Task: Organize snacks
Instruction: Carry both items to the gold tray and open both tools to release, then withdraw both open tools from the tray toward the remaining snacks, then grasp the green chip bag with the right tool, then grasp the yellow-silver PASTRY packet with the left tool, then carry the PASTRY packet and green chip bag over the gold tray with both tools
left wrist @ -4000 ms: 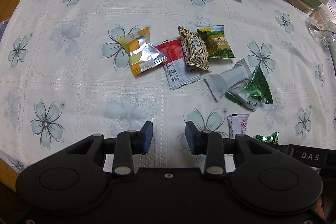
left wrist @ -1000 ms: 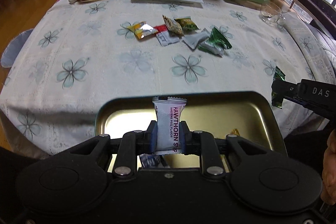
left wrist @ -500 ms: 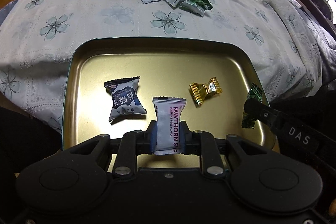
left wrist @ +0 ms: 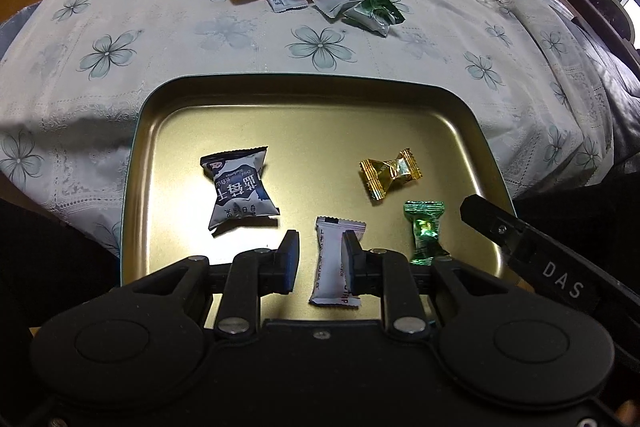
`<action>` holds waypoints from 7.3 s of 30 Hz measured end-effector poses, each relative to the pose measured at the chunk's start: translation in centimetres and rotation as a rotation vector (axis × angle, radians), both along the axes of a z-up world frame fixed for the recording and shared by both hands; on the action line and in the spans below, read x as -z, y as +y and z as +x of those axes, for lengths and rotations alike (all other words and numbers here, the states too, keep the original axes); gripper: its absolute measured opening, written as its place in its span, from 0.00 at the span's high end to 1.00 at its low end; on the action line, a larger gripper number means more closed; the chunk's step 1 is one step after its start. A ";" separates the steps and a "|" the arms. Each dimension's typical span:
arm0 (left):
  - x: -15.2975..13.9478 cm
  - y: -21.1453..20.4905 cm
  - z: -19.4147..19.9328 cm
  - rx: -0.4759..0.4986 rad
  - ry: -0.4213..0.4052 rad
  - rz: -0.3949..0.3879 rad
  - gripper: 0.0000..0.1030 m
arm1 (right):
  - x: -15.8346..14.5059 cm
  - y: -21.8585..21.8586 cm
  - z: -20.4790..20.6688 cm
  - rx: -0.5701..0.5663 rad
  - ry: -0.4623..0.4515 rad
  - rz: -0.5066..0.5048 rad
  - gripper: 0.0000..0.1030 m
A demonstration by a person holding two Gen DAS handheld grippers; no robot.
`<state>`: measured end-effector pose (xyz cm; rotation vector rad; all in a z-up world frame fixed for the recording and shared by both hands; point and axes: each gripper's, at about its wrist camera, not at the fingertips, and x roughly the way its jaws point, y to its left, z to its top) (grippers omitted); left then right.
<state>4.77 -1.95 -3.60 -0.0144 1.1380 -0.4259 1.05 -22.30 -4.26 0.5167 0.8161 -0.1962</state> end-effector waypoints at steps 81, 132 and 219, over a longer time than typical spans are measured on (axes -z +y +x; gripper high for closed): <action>-0.1 -2.5 30.7 -0.257 0.174 0.204 0.65 | 5.5 -10.5 36.2 0.047 0.491 0.203 0.61; 1.8 -2.9 33.2 -0.358 0.223 0.129 0.65 | 5.5 -10.0 36.5 0.042 0.475 0.189 0.72; -0.9 1.2 0.6 -0.107 -0.097 0.027 0.62 | -0.4 -5.0 2.4 0.158 -0.051 0.060 0.72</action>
